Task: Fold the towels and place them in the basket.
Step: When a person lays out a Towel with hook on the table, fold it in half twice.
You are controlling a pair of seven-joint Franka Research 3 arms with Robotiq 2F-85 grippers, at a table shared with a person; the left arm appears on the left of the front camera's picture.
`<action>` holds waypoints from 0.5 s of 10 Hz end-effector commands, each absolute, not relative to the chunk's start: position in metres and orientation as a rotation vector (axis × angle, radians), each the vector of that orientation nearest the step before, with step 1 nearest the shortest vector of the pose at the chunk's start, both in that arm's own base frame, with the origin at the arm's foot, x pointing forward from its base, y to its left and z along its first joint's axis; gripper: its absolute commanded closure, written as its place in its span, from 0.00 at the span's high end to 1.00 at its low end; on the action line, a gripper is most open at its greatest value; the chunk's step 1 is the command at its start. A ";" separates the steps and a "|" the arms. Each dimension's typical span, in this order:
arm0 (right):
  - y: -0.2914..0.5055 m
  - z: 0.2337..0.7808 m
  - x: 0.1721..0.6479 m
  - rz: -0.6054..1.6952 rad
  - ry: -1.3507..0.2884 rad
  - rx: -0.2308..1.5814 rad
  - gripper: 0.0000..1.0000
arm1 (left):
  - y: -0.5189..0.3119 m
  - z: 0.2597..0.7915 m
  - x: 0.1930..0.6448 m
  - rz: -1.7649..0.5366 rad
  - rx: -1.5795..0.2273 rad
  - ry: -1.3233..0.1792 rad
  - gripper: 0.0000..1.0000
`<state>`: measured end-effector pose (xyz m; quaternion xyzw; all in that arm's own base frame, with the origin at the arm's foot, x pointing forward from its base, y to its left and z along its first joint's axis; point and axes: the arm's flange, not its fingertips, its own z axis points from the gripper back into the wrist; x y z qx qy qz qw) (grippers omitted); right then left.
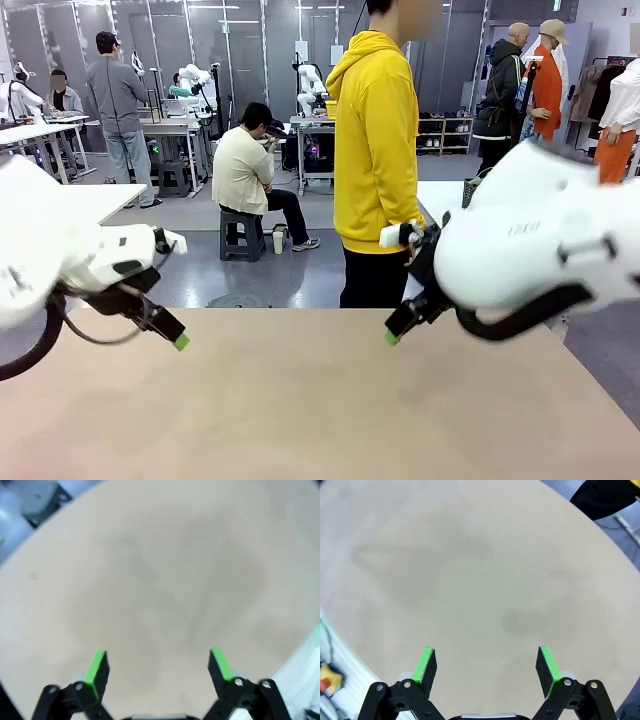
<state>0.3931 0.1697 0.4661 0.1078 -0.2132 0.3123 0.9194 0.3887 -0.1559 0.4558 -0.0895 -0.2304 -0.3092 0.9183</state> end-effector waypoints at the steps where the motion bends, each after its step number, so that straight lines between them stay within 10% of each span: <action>1: 0.135 0.493 0.398 0.621 -0.368 0.449 1.00 | -0.120 0.487 0.391 -0.630 -0.371 -0.394 1.00; 5: 0.011 0.515 0.383 0.526 -0.351 0.928 1.00 | -0.014 0.521 0.365 -0.557 -0.896 -0.437 1.00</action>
